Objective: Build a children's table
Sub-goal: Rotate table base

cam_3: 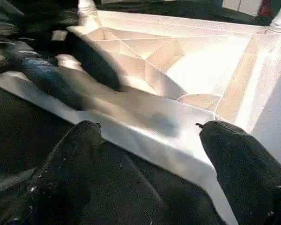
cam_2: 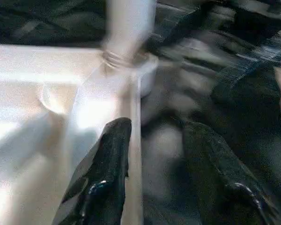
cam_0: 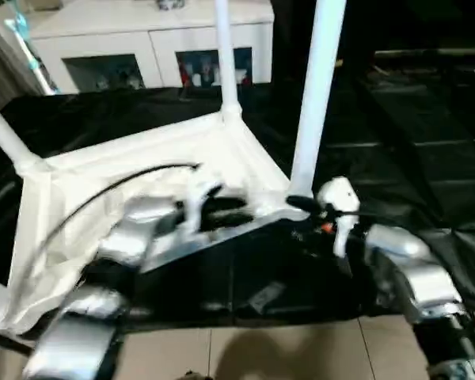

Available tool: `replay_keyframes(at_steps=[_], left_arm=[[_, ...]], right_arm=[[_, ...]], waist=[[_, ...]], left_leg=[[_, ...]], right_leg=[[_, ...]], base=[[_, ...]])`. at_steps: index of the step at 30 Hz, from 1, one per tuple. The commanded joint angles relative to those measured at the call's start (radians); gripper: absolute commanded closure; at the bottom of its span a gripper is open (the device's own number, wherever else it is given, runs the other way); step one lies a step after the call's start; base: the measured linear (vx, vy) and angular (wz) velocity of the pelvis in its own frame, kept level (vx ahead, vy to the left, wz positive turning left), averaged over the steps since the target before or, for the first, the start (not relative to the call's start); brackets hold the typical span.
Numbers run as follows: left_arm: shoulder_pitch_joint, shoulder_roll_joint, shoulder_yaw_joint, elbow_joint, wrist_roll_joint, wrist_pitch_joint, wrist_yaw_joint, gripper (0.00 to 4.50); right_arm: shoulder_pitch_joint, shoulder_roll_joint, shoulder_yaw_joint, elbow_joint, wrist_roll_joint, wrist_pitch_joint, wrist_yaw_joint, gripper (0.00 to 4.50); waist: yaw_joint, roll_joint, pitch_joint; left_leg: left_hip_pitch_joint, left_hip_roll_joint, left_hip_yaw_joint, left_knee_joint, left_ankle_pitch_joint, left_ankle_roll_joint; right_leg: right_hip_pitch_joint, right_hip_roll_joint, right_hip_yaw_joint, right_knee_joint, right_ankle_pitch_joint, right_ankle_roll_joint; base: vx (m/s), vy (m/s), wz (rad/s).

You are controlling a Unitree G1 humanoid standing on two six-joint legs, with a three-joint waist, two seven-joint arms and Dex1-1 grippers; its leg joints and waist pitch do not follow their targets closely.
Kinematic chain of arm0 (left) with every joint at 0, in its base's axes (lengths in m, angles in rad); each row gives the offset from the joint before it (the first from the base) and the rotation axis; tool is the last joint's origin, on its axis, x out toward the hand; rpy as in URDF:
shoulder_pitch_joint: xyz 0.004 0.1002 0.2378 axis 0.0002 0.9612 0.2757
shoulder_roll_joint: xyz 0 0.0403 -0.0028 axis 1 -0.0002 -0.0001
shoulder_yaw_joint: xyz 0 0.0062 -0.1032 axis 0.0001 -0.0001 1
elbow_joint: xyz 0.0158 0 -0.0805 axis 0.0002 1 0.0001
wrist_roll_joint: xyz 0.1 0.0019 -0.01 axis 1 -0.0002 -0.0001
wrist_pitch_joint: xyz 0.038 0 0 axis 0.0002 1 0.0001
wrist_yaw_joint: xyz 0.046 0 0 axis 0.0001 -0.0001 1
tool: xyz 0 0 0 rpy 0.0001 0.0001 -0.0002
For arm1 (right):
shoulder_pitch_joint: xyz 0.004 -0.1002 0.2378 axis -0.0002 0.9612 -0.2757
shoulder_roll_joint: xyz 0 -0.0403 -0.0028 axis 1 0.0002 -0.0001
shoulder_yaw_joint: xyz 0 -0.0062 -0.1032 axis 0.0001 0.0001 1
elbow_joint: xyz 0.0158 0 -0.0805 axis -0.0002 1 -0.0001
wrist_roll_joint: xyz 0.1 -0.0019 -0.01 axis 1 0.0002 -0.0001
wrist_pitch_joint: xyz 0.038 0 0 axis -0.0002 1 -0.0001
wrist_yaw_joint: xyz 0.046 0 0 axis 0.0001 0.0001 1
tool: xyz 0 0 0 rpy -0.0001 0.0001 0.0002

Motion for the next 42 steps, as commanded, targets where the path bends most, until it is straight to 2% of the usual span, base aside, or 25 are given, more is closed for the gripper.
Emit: replay_keyframes(at_steps=[1,3,5,8,9,10,12,16,17,18,20,22,23,29,32,37,39,40,42], left_arm=[[0.043,0.051,-0.027,-0.147,-0.015,0.076,-0.041,2.14],[0.078,0.07,-0.045,-0.207,0.017,0.104,-0.009,2.04],[0.098,0.075,-0.052,-0.243,0.028,0.132,0.011,1.76],[0.135,0.075,-0.054,-0.313,0.038,0.18,0.054,1.57],[0.158,0.076,-0.051,-0.365,0.035,0.216,0.085,1.36],[0.175,0.077,-0.048,-0.404,0.031,0.244,0.105,1.36],[0.214,0.101,-0.056,-0.467,0.043,0.28,0.12,1.22],[0.252,0.142,-0.07,-0.494,0.077,0.309,0.128,1.22],[0.263,0.162,-0.077,-0.502,0.086,0.326,0.122,1.22],[0.271,0.182,-0.087,-0.51,0.099,0.341,0.116,1.22],[0.279,0.201,-0.099,-0.524,0.109,0.36,0.117,1.22],[0.293,0.23,-0.119,-0.561,0.104,0.414,0.113,1.22],[0.295,0.233,-0.121,-0.567,0.101,0.422,0.112,1.22],[0.305,0.244,-0.145,-0.582,0.107,0.468,0.122,1.22],[0.295,0.237,-0.146,-0.55,0.139,0.447,0.162,1.22],[0.253,0.216,-0.122,-0.517,0.145,0.423,0.24,1.22],[0.243,0.212,-0.118,-0.511,0.146,0.416,0.251,1.22],[0.238,0.209,-0.117,-0.507,0.146,0.41,0.258,1.22],[0.228,0.201,-0.115,-0.499,0.147,0.403,0.267,1.22]], right_arm=[[-0.031,0.023,0.018,0.011,-0.005,0.004,-0.01,0.74],[-0.039,0.041,0.034,0.007,-0.006,0.004,-0.009,0.74],[-0.043,0.052,0.042,0.008,-0.011,0.002,-0.014,0.74],[-0.051,0.076,0.054,0.013,-0.022,-0.001,-0.033,0.74],[-0.058,0.092,0.058,0.021,-0.029,-0.005,-0.049,0.74],[-0.066,0.106,0.057,0.032,-0.037,-0.012,-0.071,0.74],[-0.093,0.139,0.046,0.07,-0.051,-0.025,-0.13,0.74],[-0.141,0.177,0.013,0.139,-0.064,-0.039,-0.228,0.74],[-0.154,0.186,0.004,0.158,-0.068,-0.048,-0.253,0.74],[-0.162,0.191,-0.005,0.17,-0.07,-0.053,-0.273,0.74],[-0.169,0.196,-0.014,0.179,-0.075,-0.055,-0.295,0.74],[-0.182,0.208,-0.036,0.203,-0.075,-0.065,-0.328,0.74],[-0.185,0.209,-0.039,0.208,-0.076,-0.066,-0.335,0.74],[-0.222,0.2,-0.077,0.279,-0.082,-0.098,-0.418,0.74],[-0.245,0.179,-0.104,0.327,-0.092,-0.112,-0.471,0.74],[-0.285,0.138,-0.149,0.402,-0.103,-0.139,-0.522,0.74],[-0.297,0.121,-0.163,0.42,-0.099,-0.146,-0.531,0.74],[-0.305,0.104,-0.173,0.436,-0.097,-0.153,-0.536,0.74],[-0.319,0.077,-0.192,0.466,-0.095,-0.168,-0.547,0.74]], waist=[[-0.001,-0.017,-0.072],[-0.003,-0.013,-0.069],[-0.004,-0.012,-0.068],[-0.009,-0.016,-0.068],[-0.01,-0.013,-0.069],[-0.015,-0.015,-0.068],[-0.024,-0.016,-0.067],[-0.039,-0.015,-0.065],[-0.039,-0.015,-0.066],[-0.044,-0.016,-0.066],[-0.049,-0.013,-0.066],[-0.048,-0.011,-0.066],[-0.049,-0.011,-0.066],[-0.047,-0.009,-0.065],[-0.048,-0.011,-0.067],[-0.044,-0.009,-0.068],[-0.041,-0.01,-0.069],[-0.038,-0.007,-0.069],[-0.031,-0.01,-0.072]], left_leg=[[0.028,0.049,-0.021,-0.072,-0.213,0.059],[0.032,0.048,-0.02,-0.074,-0.237,0.047],[0.032,0.049,-0.02,-0.077,-0.247,0.033],[0.024,0.044,-0.023,-0.079,-0.241,0.02],[0.027,0.043,-0.022,-0.078,-0.24,0.018],[0.026,0.045,-0.023,-0.079,-0.242,0.016],[0.024,0.041,-0.022,-0.079,-0.244,0.017],[0.024,0.035,-0.023,-0.078,-0.253,0.015],[0.028,0.035,-0.024,-0.077,-0.253,0.011],[0.026,0.036,-0.025,-0.077,-0.255,0.011],[0.03,0.035,-0.024,-0.077,-0.262,0.008],[0.034,0.036,-0.023,-0.078,-0.27,0.003],[0.031,0.036,-0.024,-0.078,-0.269,0.002],[0.036,0.032,-0.022,-0.077,-0.288,-0.008],[0.033,0.029,-0.023,-0.075,-0.278,-0.008],[0.035,0.029,-0.021,-0.071,-0.286,-0.006],[0.037,0.029,-0.02,-0.069,-0.28,-0.005],[0.037,0.029,-0.02,-0.069,-0.277,-0.004],[0.039,0.029,-0.019,-0.066,-0.268,-0.003]], right_leg=[[0.038,-0.054,0.037,-0.052,-0.267,-0.23],[0.033,-0.051,0.038,-0.055,-0.277,-0.223],[0.035,-0.05,0.04,-0.055,-0.278,-0.215],[0.042,-0.051,0.041,-0.055,-0.276,-0.198],[0.039,-0.051,0.041,-0.054,-0.273,-0.198],[0.041,-0.051,0.041,-0.053,-0.268,-0.203],[0.039,-0.05,0.04,-0.056,-0.282,-0.205],[0.038,-0.046,0.04,-0.059,-0.313,-0.192],[0.038,-0.046,0.04,-0.058,-0.319,-0.187],[0.038,-0.047,0.041,-0.057,-0.316,-0.19],[0.035,-0.044,0.041,-0.057,-0.309,-0.189],[0.033,-0.042,0.041,-0.056,-0.3,-0.196],[0.034,-0.043,0.041,-0.054,-0.298,-0.199],[0.033,-0.043,0.042,-0.058,-0.302,-0.199],[0.037,-0.043,0.04,-0.057,-0.304,-0.195],[0.036,-0.043,0.039,-0.059,-0.314,-0.197],[0.035,-0.042,0.039,-0.06,-0.305,-0.199],[0.036,-0.042,0.039,-0.058,-0.301,-0.2],[0.035,-0.041,0.038,-0.058,-0.29,-0.204]], base=[[0.0,0.0,0.0],[0.0,0.0,0.0],[0.0,0.0,0.0],[0.0,0.0,0.0],[0.0,0.0,0.0],[0.0,0.0,0.0],[0.0,0.0,0.0],[0.0,0.0,0.0],[0.0,0.0,0.0],[0.0,0.0,0.0],[0.0,0.0,0.0],[0.0,0.0,0.0],[0.0,0.0,0.0],[0.0,0.0,0.0],[0.0,0.0,0.0],[0.0,0.0,0.0],[0.0,0.0,0.0],[0.0,0.0,0.0],[0.0,0.0,0.0]])
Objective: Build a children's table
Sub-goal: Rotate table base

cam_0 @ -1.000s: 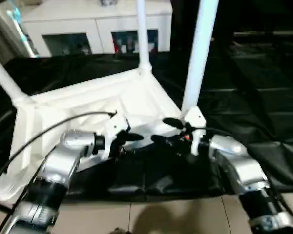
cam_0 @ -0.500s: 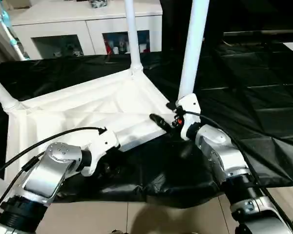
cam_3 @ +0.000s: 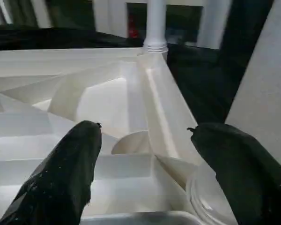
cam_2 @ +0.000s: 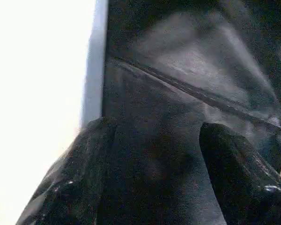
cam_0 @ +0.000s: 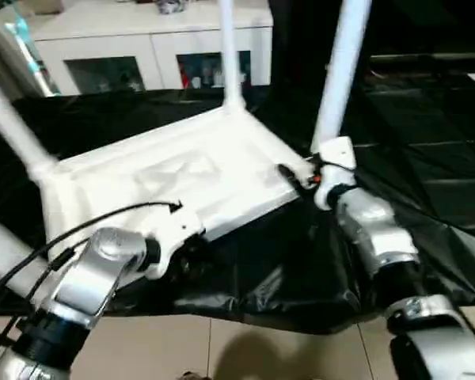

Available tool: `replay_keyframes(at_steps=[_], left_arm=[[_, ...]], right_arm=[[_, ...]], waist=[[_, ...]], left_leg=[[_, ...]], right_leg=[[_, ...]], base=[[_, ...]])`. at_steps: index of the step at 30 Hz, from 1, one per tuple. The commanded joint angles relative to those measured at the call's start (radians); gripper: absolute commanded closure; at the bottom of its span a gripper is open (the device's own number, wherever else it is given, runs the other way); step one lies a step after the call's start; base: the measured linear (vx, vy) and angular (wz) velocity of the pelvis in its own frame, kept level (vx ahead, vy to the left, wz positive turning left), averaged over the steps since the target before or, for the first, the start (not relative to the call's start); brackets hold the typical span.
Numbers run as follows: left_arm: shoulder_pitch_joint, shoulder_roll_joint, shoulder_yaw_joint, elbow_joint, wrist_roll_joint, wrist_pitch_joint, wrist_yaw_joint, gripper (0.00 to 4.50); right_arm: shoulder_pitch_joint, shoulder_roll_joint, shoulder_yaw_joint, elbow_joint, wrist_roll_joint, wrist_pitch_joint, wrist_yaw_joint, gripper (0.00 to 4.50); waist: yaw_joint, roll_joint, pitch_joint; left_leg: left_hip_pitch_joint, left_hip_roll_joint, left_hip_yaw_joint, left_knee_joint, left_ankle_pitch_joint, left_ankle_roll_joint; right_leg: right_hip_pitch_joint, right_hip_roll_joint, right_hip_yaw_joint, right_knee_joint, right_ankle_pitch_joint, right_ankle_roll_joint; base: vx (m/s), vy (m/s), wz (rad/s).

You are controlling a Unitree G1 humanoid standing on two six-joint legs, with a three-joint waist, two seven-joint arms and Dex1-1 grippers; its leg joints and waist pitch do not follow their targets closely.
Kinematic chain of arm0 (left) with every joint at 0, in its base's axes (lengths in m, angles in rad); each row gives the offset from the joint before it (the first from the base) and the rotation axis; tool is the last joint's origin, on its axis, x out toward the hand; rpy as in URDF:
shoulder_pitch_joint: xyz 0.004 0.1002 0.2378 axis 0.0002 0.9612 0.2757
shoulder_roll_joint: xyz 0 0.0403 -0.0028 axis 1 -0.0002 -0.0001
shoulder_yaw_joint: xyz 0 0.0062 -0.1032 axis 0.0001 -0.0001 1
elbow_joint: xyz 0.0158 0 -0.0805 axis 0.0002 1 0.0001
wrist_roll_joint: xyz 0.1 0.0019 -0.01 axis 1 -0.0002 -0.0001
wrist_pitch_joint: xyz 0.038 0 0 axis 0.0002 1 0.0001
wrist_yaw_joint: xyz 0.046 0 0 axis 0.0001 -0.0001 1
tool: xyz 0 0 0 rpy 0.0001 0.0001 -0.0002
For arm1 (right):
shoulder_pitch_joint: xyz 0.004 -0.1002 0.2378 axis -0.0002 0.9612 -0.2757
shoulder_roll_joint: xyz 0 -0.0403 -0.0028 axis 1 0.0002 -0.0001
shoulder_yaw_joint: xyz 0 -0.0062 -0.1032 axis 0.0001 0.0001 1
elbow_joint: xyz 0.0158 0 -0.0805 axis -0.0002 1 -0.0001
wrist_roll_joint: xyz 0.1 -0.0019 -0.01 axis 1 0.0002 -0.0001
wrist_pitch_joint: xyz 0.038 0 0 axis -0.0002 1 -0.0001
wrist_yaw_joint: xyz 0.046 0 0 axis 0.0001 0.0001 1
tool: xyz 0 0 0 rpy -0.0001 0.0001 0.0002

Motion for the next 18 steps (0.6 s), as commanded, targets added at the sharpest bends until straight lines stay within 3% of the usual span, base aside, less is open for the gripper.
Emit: replay_keyframes(at_steps=[1,5,9,18], left_arm=[[-0.014,0.015,0.042,0.026,0.031,-0.002,0.034,1.22],[-0.031,0.002,0.031,0.05,0.024,-0.025,0.056,1.22],[-0.037,-0.002,0.025,0.056,0.02,-0.031,0.061,1.22],[-0.046,-0.023,0.004,0.07,-0.005,-0.085,0.047,1.22]], right_arm=[[-0.022,-0.05,-0.077,0.019,-0.001,-0.022,-0.06,0.74],[-0.041,-0.114,-0.109,0.072,-0.001,-0.051,-0.076,0.74],[-0.047,-0.156,-0.134,0.097,0.002,-0.06,-0.088,0.74],[-0.1,-0.254,-0.185,0.218,0.012,-0.113,-0.119,0.74]], waist=[[-0.008,-0.004,-0.072],[-0.005,-0.005,-0.077],[-0.003,-0.007,-0.077],[-0.015,-0.01,-0.073]], left_leg=[[0.039,0.033,-0.018,-0.067,-0.266,-0.003],[0.029,0.031,-0.019,-0.063,-0.224,0.009],[0.026,0.029,-0.017,-0.056,-0.218,0.021],[0.019,0.023,-0.019,-0.054,-0.255,0.023]], right_leg=[[0.029,-0.04,0.034,-0.063,-0.286,-0.206],[0.037,-0.04,0.031,-0.054,-0.233,-0.215],[0.038,-0.038,0.03,-0.051,-0.217,-0.226],[0.043,-0.04,0.025,-0.06,-0.3,-0.208]], base=[[0.0,0.0,0.0],[0.0,0.0,0.0],[0.0,0.0,0.0],[0.0,0.0,0.0]])
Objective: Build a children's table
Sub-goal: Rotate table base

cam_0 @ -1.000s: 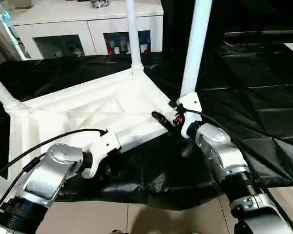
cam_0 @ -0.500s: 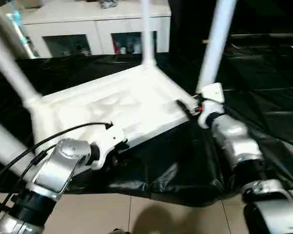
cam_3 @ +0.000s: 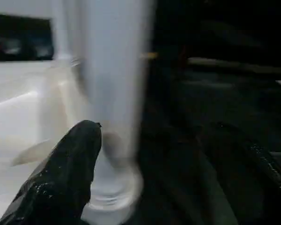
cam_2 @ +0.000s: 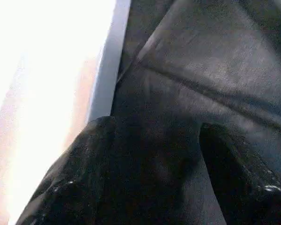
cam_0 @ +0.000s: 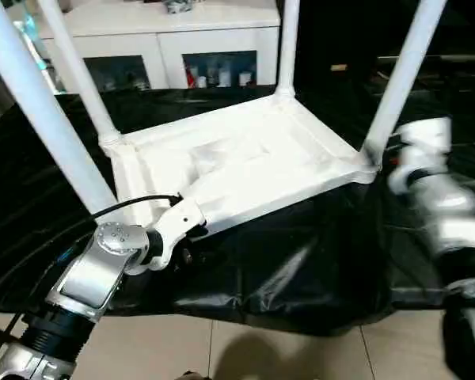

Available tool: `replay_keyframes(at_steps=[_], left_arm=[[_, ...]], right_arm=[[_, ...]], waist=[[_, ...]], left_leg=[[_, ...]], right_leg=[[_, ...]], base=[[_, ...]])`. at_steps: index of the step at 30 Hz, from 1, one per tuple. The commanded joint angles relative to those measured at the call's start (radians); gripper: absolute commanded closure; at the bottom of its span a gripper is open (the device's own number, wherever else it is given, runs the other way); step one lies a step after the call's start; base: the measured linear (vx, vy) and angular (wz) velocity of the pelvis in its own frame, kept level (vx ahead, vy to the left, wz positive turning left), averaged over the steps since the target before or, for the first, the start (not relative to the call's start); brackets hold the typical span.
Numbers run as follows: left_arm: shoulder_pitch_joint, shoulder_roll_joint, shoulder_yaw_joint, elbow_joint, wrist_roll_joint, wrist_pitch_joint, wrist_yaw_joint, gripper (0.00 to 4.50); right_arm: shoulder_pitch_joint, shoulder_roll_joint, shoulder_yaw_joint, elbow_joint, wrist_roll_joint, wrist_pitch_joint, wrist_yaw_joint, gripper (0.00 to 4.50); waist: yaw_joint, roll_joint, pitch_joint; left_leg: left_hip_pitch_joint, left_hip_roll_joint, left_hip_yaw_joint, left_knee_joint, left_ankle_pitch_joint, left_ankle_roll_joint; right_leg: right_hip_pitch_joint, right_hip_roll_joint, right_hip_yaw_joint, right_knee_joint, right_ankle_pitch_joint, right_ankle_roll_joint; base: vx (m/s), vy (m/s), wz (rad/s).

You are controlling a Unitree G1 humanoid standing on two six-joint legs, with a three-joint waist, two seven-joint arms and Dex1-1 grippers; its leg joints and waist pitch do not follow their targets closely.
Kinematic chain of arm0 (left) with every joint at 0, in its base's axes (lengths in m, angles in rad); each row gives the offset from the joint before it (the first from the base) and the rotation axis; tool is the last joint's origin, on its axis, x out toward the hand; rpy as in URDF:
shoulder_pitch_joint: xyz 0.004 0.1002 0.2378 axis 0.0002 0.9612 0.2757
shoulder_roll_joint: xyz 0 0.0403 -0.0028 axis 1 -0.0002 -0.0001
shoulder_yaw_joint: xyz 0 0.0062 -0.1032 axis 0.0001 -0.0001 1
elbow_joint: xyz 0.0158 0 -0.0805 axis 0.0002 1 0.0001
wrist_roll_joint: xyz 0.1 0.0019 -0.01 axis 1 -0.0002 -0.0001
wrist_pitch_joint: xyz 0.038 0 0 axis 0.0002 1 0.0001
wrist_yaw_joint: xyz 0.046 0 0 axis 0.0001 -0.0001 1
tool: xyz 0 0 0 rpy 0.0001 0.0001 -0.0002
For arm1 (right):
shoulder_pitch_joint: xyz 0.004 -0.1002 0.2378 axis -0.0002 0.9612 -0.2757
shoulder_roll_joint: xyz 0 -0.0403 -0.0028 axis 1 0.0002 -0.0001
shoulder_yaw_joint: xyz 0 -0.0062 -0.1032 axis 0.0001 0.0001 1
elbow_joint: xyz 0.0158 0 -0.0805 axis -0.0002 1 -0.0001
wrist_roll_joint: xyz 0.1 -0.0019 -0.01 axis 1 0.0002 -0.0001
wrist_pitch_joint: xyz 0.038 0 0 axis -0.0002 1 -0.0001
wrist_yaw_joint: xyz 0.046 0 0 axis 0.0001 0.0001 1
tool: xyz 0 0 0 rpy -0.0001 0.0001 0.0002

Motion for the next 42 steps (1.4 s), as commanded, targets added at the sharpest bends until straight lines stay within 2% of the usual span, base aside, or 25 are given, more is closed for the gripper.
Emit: replay_keyframes(at_steps=[1,4,5,8,9,10,13,16,17,18,21,22,23,25,26,30,31,32,33,34,35,36,37,38,42], left_arm=[[-0.021,-0.006,0.003,0.003,-0.01,-0.038,-0.012,1.22],[-0.006,-0.013,0.016,-0.016,-0.059,-0.085,-0.057,1.22],[0.008,-0.019,0.044,-0.034,-0.108,-0.089,-0.087,1.22],[0.052,0.006,0.103,-0.063,-0.198,-0.107,-0.167,1.22],[0.072,0.023,0.126,-0.059,-0.222,-0.113,-0.196,1.22],[0.084,0.034,0.142,-0.055,-0.237,-0.117,-0.213,1.22],[0.123,0.089,0.179,-0.025,-0.252,-0.108,-0.245,1.22],[0.159,0.138,0.215,-0.018,-0.276,-0.065,-0.26,1.22],[0.173,0.156,0.224,-0.022,-0.288,-0.045,-0.269,1.22],[0.19,0.18,0.231,-0.032,-0.293,-0.034,-0.28,1.22],[0.221,0.217,0.247,-0.046,-0.312,-0.005,-0.299,1.22],[0.234,0.232,0.251,-0.051,-0.32,0.005,-0.312,1.22],[0.266,0.271,0.255,-0.053,-0.322,0.022,-0.338,1.22],[0.275,0.282,0.256,-0.05,-0.319,0.024,-0.344,1.22],[0.293,0.308,0.27,-0.007,-0.296,0.013,-0.339,1.22],[0.314,0.371,0.318,0.105,-0.268,-0.038,-0.322,1.22],[0.317,0.386,0.336,0.137,-0.263,-0.056,-0.318,1.22],[0.319,0.4,0.36,0.167,-0.264,-0.071,-0.312,1.22],[0.319,0.417,0.392,0.2,-0.268,-0.105,-0.307,1.22],[0.319,0.419,0.396,0.204,-0.269,-0.11,-0.307,1.22],[0.315,0.426,0.424,0.223,-0.278,-0.138,-0.304,1.22],[0.297,0.424,0.485,0.237,-0.317,-0.168,-0.302,1.22],[0.287,0.422,0.51,0.24,-0.337,-0.168,-0.303,1.22],[0.272,0.421,0.552,0.247,-0.371,-0.173,-0.311,1.22],[0.239,0.424,0.599,0.286,-0.414,-0.22,-0.341,1.22]], right_arm=[[-0.021,-0.009,-0.01,0.04,0.004,-0.022,-0.006,0.74],[-0.03,-0.018,-0.004,0.061,-0.004,-0.035,0.001,0.74],[-0.027,-0.01,0.001,0.048,-0.004,-0.037,0.027,0.74],[-0.007,0.022,0.021,0.01,0.003,-0.044,0.092,0.74],[0.008,0.039,0.03,-0.013,0.012,-0.045,0.127,0.74],[0.017,0.05,0.037,-0.027,0.019,-0.047,0.15,0.74],[0.054,0.084,0.081,-0.078,0.033,-0.056,0.231,0.74],[0.091,0.111,0.12,-0.125,0.031,-0.057,0.276,0.74],[0.102,0.119,0.128,-0.14,0.029,-0.056,0.289,0.74],[0.111,0.128,0.134,-0.15,0.024,-0.055,0.294,0.74],[0.126,0.139,0.139,-0.166,0.016,-0.047,0.302,0.74],[0.131,0.142,0.141,-0.17,0.012,-0.047,0.301,0.74],[0.142,0.143,0.147,-0.18,0.007,-0.045,0.303,0.74],[0.145,0.144,0.148,-0.183,0.007,-0.044,0.305,0.74],[0.152,0.144,0.149,-0.19,0.009,-0.04,0.305,0.74],[0.171,0.144,0.154,-0.206,0.005,-0.026,0.311,0.74],[0.175,0.144,0.157,-0.206,0.002,-0.019,0.313,0.74],[0.18,0.142,0.162,-0.201,-0.006,-0.011,0.312,0.74],[0.181,0.139,0.173,-0.18,-0.024,0.011,0.3,0.74],[0.181,0.139,0.175,-0.177,-0.026,0.014,0.299,0.74],[0.18,0.136,0.182,-0.157,-0.043,0.032,0.281,0.74],[0.176,0.134,0.186,-0.124,-0.068,0.043,0.241,0.74],[0.175,0.136,0.183,-0.114,-0.069,0.047,0.23,0.74],[0.172,0.138,0.179,-0.099,-0.072,0.056,0.211,0.74],[0.17,0.139,0.181,-0.086,-0.087,0.068,0.186,0.74]], waist=[[-0.006,-0.016,-0.072],[-0.016,-0.019,-0.073],[-0.018,-0.022,-0.074],[-0.023,-0.021,-0.074],[-0.025,-0.027,-0.073],[-0.026,-0.019,-0.073],[-0.029,-0.017,-0.072],[-0.022,-0.011,-0.069],[-0.022,-0.01,-0.067],[-0.018,-0.004,-0.065],[-0.012,-0.003,-0.063],[-0.009,0.002,-0.062],[-0.01,0.0,-0.06],[-0.014,-0.001,-0.059],[-0.014,0.001,-0.056],[-0.018,-0.001,-0.054],[-0.021,-0.006,-0.052],[-0.022,-0.003,-0.051],[-0.024,0.0,-0.05],[-0.023,-0.004,-0.048],[-0.022,-0.003,-0.047],[-0.021,-0.004,-0.045],[-0.021,-0.003,-0.046],[-0.017,0.004,-0.048],[-0.013,-0.002,-0.045]], left_leg=[[0.02,0.02,-0.019,-0.063,-0.262,0.027],[0.016,0.021,-0.019,-0.061,-0.258,0.037],[0.012,0.021,-0.019,-0.06,-0.249,0.043],[0.011,0.023,-0.017,-0.058,-0.235,0.062],[0.01,0.025,-0.017,-0.059,-0.233,0.066],[0.015,0.026,-0.016,-0.059,-0.24,0.071],[0.018,0.03,-0.016,-0.062,-0.247,0.075],[0.029,0.034,-0.015,-0.068,-0.284,0.051],[0.027,0.035,-0.017,-0.072,-0.295,0.045],[0.03,0.035,-0.018,-0.074,-0.307,0.041],[0.036,0.036,-0.018,-0.079,-0.348,0.016],[0.041,0.037,-0.018,-0.079,-0.358,0.01],[0.036,0.035,-0.02,-0.083,-0.373,-0.001],[0.034,0.034,-0.021,-0.084,-0.383,-0.002],[0.04,0.033,-0.021,-0.085,-0.402,-0.007],[0.039,0.029,-0.023,-0.085,-0.421,-0.014],[0.037,0.028,-0.024,-0.086,-0.425,-0.014],[0.035,0.027,-0.027,-0.088,-0.428,-0.016],[0.039,0.029,-0.029,-0.089,-0.442,-0.022],[0.042,0.029,-0.029,-0.09,-0.451,-0.022],[0.048,0.031,-0.03,-0.09,-0.468,-0.028],[0.048,0.032,-0.029,-0.091,-0.478,-0.034],[0.049,0.031,-0.029,-0.09,-0.48,-0.038],[0.053,0.033,-0.028,-0.091,-0.487,-0.05],[0.052,0.033,-0.025,-0.094,-0.496,-0.049]], right_leg=[[0.045,-0.041,0.022,-0.073,-0.315,-0.213],[0.046,-0.04,0.021,-0.071,-0.313,-0.219],[0.049,-0.042,0.02,-0.069,-0.306,-0.224],[0.047,-0.041,0.019,-0.064,-0.283,-0.24],[0.046,-0.039,0.019,-0.065,-0.285,-0.241],[0.042,-0.037,0.018,-0.063,-0.293,-0.238],[0.038,-0.033,0.019,-0.062,-0.291,-0.236],[0.031,-0.033,0.024,-0.062,-0.32,-0.238],[0.031,-0.033,0.025,-0.06,-0.326,-0.237],[0.029,-0.033,0.025,-0.063,-0.336,-0.232],[0.023,-0.034,0.029,-0.066,-0.358,-0.222],[0.02,-0.034,0.03,-0.068,-0.365,-0.221],[0.023,-0.036,0.031,-0.067,-0.371,-0.219],[0.024,-0.035,0.031,-0.067,-0.382,-0.21],[0.019,-0.035,0.032,-0.074,-0.406,-0.2],[0.02,-0.037,0.032,-0.078,-0.444,-0.184],[0.021,-0.038,0.032,-0.08,-0.463,-0.175],[0.023,-0.038,0.03,-0.079,-0.478,-0.169],[0.021,-0.039,0.03,-0.082,-0.501,-0.163],[0.017,-0.038,0.03,-0.087,-0.511,-0.162],[0.013,-0.04,0.032,-0.087,-0.52,-0.166],[0.011,-0.039,0.032,-0.087,-0.525,-0.171],[0.01,-0.041,0.033,-0.087,-0.524,-0.176],[0.01,-0.04,0.034,-0.084,-0.494,-0.192],[0.012,-0.038,0.035,-0.079,-0.467,-0.191]], base=[[0.0,0.0,0.0],[0.0,0.0,0.0],[0.0,0.0,0.0],[0.0,0.0,0.0],[0.0,0.0,0.0],[0.0,0.0,0.0],[0.0,0.0,0.0],[0.0,0.0,0.0],[0.0,0.0,0.0],[0.0,0.0,0.0],[0.0,0.0,0.0],[0.0,0.0,0.0],[0.0,0.0,0.0],[0.0,0.0,0.0],[0.0,0.0,0.0],[0.0,0.0,0.0],[0.0,0.0,0.0],[0.0,0.0,0.0],[0.0,0.0,0.0],[0.0,0.0,0.0],[0.0,0.0,0.0],[0.0,0.0,0.0],[0.0,0.0,0.0],[0.0,0.0,0.0],[0.0,0.0,0.0]])
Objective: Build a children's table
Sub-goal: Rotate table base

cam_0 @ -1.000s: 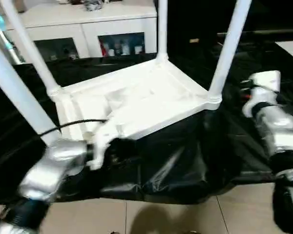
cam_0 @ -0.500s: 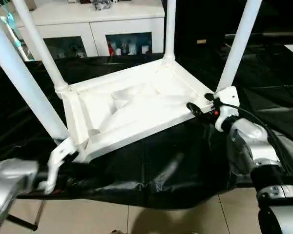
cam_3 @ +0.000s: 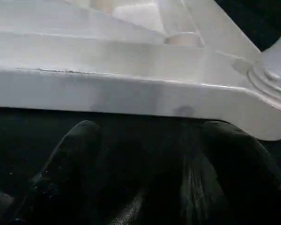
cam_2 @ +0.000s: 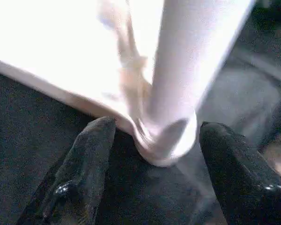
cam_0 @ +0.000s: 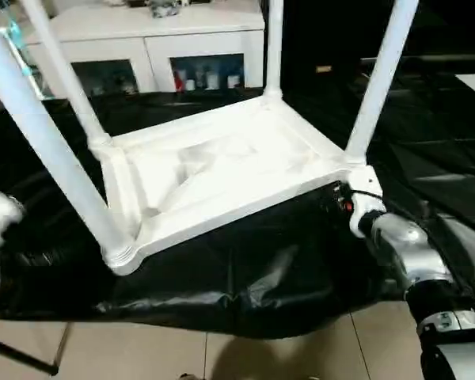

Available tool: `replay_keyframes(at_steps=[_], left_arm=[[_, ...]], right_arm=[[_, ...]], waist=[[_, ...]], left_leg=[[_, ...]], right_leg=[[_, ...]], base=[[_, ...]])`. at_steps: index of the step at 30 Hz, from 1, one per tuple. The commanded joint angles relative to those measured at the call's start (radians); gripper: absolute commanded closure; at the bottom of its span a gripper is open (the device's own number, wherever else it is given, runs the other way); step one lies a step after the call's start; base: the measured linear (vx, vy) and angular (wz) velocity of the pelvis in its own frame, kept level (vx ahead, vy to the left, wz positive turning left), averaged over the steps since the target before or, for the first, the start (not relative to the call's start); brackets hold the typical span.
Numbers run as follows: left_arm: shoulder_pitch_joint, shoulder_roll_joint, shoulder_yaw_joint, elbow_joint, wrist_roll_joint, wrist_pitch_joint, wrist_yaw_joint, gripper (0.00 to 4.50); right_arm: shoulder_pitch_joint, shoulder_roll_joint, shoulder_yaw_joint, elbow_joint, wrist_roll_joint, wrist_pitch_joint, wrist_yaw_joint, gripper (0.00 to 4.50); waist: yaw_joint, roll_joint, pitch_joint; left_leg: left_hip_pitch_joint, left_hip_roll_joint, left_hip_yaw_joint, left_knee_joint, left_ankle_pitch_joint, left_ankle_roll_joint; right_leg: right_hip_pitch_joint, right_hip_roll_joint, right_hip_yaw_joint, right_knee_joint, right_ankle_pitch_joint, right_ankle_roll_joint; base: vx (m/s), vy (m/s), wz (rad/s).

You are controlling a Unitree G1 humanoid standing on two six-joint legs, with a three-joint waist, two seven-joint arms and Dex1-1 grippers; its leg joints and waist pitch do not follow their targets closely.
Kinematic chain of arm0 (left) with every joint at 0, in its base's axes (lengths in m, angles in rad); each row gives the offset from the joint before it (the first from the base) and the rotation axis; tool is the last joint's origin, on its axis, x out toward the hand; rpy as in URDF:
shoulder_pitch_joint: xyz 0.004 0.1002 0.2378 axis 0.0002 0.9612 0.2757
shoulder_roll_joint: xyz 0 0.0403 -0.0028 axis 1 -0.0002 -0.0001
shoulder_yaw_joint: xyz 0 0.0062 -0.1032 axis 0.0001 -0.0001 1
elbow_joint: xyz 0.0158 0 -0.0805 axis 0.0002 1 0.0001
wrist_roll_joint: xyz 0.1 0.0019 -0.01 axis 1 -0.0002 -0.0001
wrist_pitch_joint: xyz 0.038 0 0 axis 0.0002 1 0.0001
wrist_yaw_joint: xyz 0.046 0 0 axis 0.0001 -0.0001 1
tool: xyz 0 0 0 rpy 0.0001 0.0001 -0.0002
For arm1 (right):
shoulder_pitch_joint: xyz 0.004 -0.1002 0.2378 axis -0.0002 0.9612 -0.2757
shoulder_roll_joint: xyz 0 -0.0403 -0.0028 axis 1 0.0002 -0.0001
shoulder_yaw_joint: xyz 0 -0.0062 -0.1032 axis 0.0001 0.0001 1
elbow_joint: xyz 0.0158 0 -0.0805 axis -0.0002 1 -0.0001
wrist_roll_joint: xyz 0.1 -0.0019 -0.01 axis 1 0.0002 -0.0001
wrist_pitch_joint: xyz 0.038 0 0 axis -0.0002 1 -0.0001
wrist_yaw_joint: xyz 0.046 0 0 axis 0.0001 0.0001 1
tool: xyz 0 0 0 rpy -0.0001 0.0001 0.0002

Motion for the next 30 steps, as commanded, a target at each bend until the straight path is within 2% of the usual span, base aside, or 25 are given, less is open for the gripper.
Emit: replay_keyframes(at_steps=[1,4,7,9,11,15,18,20,24,25,26,27,28,29,30], left_arm=[[-0.02,0.001,0.031,0.025,-0.03,-0.031,-0.019,1.22],[-0.061,-0.035,0.07,0.006,-0.101,-0.041,-0.053,1.22],[-0.074,-0.063,0.077,-0.021,-0.136,-0.024,-0.069,1.22],[-0.079,-0.074,0.072,-0.033,-0.153,-0.016,-0.079,1.22],[-0.087,-0.087,0.052,-0.037,-0.156,-0.02,-0.084,1.22],[-0.109,-0.112,0.017,-0.023,-0.147,-0.024,-0.093,1.22],[-0.116,-0.166,-0.048,-0.081,-0.146,-0.003,-0.087,1.22],[-0.127,-0.197,-0.075,-0.103,-0.143,-0.003,-0.074,1.22],[-0.15,-0.252,-0.14,-0.169,-0.157,0.027,-0.065,1.22],[-0.154,-0.257,-0.146,-0.174,-0.156,0.028,-0.064,1.22],[-0.169,-0.274,-0.173,-0.192,-0.151,0.03,-0.063,1.22],[-0.179,-0.283,-0.193,-0.21,-0.152,0.038,-0.07,1.22],[-0.179,-0.283,-0.193,-0.21,-0.152,0.038,-0.07,1.22],[-0.187,-0.293,-0.21,-0.228,-0.154,0.046,-0.077,1.22],[-0.193,-0.297,-0.219,-0.237,-0.154,0.05,-0.079,1.22]], right_arm=[[-0.01,0.0,0.0,0.008,-0.012,0.015,-0.017,0.74],[-0.008,0.006,0.008,0.019,-0.028,0.029,-0.038,0.74],[-0.015,0.014,0.019,0.046,-0.047,0.027,-0.066,0.74],[-0.016,0.021,0.018,0.05,-0.048,0.028,-0.075,0.74],[-0.02,0.031,0.017,0.053,-0.052,0.028,-0.096,0.74],[-0.029,0.056,0.02,0.061,-0.052,0.014,-0.11,0.74],[-0.039,0.088,0.021,0.062,-0.044,-0.014,-0.095,0.74],[-0.045,0.104,0.016,0.057,-0.033,-0.027,-0.09,0.74],[-0.053,0.128,0.015,0.039,-0.018,-0.045,-0.074,0.74],[-0.054,0.13,0.016,0.038,-0.018,-0.045,-0.072,0.74],[-0.056,0.136,0.022,0.032,-0.019,-0.044,-0.065,0.74],[-0.056,0.138,0.026,0.031,-0.02,-0.044,-0.061,0.74],[-0.056,0.138,0.026,0.031,-0.02,-0.044,-0.061,0.74],[-0.057,0.14,0.029,0.034,-0.023,-0.046,-0.059,0.74],[-0.057,0.141,0.03,0.036,-0.025,-0.046,-0.057,0.74]], waist=[[-0.002,0.005,-0.051],[-0.002,0.006,-0.053],[-0.001,0.006,-0.055],[0.0,0.004,-0.056],[-0.002,0.002,-0.057],[-0.003,0.003,-0.058],[-0.004,0.005,-0.06],[-0.003,0.004,-0.061],[0.003,0.005,-0.063],[0.005,0.001,-0.064],[0.005,0.002,-0.064],[0.006,-0.002,-0.065],[0.007,-0.001,-0.066],[0.007,-0.005,-0.065],[0.007,-0.004,-0.064]], left_leg=[[0.042,0.033,-0.026,-0.089,-0.493,-0.047],[0.039,0.034,-0.024,-0.089,-0.469,-0.049],[0.038,0.035,-0.021,-0.087,-0.456,-0.05],[0.035,0.035,-0.021,-0.087,-0.446,-0.046],[0.033,0.034,-0.021,-0.088,-0.437,-0.044],[0.034,0.036,-0.022,-0.088,-0.425,-0.043],[0.035,0.039,-0.02,-0.087,-0.418,-0.044],[0.031,0.038,-0.02,-0.087,-0.406,-0.036],[0.035,0.04,-0.016,-0.085,-0.385,-0.032],[0.036,0.039,-0.015,-0.084,-0.381,-0.033],[0.032,0.038,-0.016,-0.085,-0.377,-0.033],[0.033,0.038,-0.015,-0.084,-0.375,-0.031],[0.034,0.038,-0.016,-0.083,-0.373,-0.031],[0.029,0.038,-0.016,-0.084,-0.365,-0.029],[0.027,0.037,-0.018,-0.085,-0.36,-0.029]], right_leg=[[0.011,-0.041,0.033,-0.08,-0.464,-0.196],[0.015,-0.042,0.034,-0.076,-0.429,-0.211],[0.016,-0.043,0.035,-0.072,-0.401,-0.232],[0.02,-0.044,0.035,-0.07,-0.396,-0.232],[0.022,-0.042,0.034,-0.069,-0.393,-0.227],[0.022,-0.044,0.035,-0.069,-0.397,-0.225],[0.022,-0.044,0.036,-0.067,-0.361,-0.236],[0.025,-0.044,0.036,-0.065,-0.35,-0.24],[0.024,-0.041,0.036,-0.064,-0.326,-0.245],[0.024,-0.04,0.036,-0.064,-0.321,-0.246],[0.027,-0.041,0.036,-0.061,-0.32,-0.245],[0.027,-0.041,0.036,-0.063,-0.328,-0.241],[0.027,-0.042,0.036,-0.063,-0.328,-0.242],[0.03,-0.044,0.036,-0.063,-0.335,-0.239],[0.032,-0.044,0.036,-0.064,-0.348,-0.232]], base=[[0.0,0.0,0.0],[0.0,0.0,0.0],[0.0,0.0,0.0],[0.0,0.0,0.0],[0.0,0.0,0.0],[0.0,0.0,0.0],[0.0,0.0,0.0],[0.0,0.0,0.0],[0.0,0.0,0.0],[0.0,0.0,0.0],[0.0,0.0,0.0],[0.0,0.0,0.0],[0.0,0.0,0.0],[0.0,0.0,0.0],[0.0,0.0,0.0]])
